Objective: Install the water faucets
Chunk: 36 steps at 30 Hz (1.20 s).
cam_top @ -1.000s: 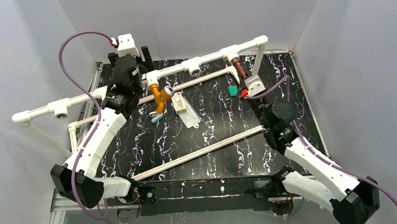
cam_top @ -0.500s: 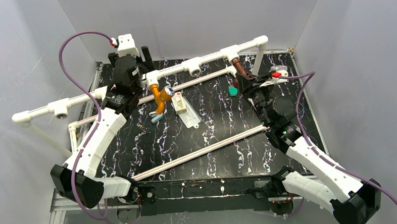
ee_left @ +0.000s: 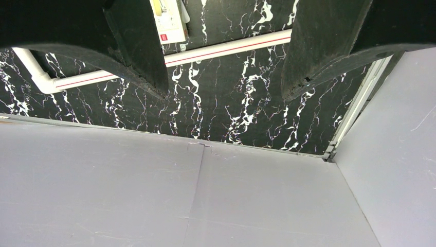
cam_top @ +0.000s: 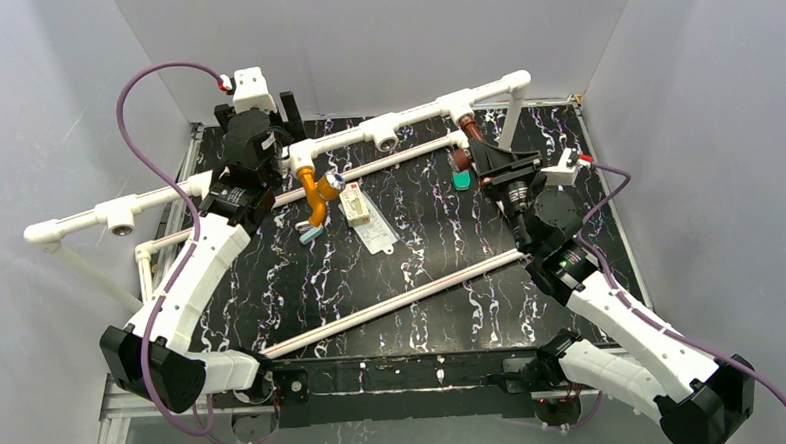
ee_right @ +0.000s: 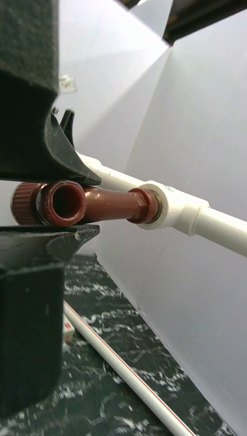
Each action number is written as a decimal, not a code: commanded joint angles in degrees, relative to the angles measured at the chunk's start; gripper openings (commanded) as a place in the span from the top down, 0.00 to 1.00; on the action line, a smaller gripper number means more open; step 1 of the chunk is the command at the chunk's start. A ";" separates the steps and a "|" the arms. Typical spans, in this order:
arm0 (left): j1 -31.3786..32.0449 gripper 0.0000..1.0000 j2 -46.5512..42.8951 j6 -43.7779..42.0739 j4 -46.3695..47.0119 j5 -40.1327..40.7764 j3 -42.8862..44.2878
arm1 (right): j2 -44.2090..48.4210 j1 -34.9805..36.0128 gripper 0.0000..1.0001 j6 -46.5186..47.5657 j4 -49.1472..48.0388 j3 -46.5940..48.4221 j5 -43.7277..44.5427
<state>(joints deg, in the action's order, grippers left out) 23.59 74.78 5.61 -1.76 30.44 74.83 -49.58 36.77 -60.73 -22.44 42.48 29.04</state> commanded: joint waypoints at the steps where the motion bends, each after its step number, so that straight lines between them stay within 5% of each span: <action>1: 1.37 0.22 4.75 0.39 -17.66 -3.60 -5.81 | 1.04 0.05 0.99 -21.79 -2.01 1.92 2.47; 8: 1.37 0.22 4.76 0.39 -17.82 -3.59 -5.67 | -0.51 0.06 0.99 -41.21 6.92 5.01 -1.33; 16: 1.37 0.22 4.48 0.46 -17.82 -3.50 -5.72 | 2.00 0.05 0.93 -44.49 10.98 5.13 -1.51; 24: 1.37 0.22 4.49 0.46 -17.79 -3.46 -5.70 | 2.93 0.08 0.51 -42.56 10.98 4.08 -2.20; 36: 1.37 0.22 5.02 0.38 -17.92 -3.28 -5.80 | 4.74 0.10 0.36 -39.60 14.07 3.99 -2.69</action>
<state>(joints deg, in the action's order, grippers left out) 23.51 74.83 5.78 -2.37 29.82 75.00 -46.41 36.77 -101.73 -9.82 44.49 26.48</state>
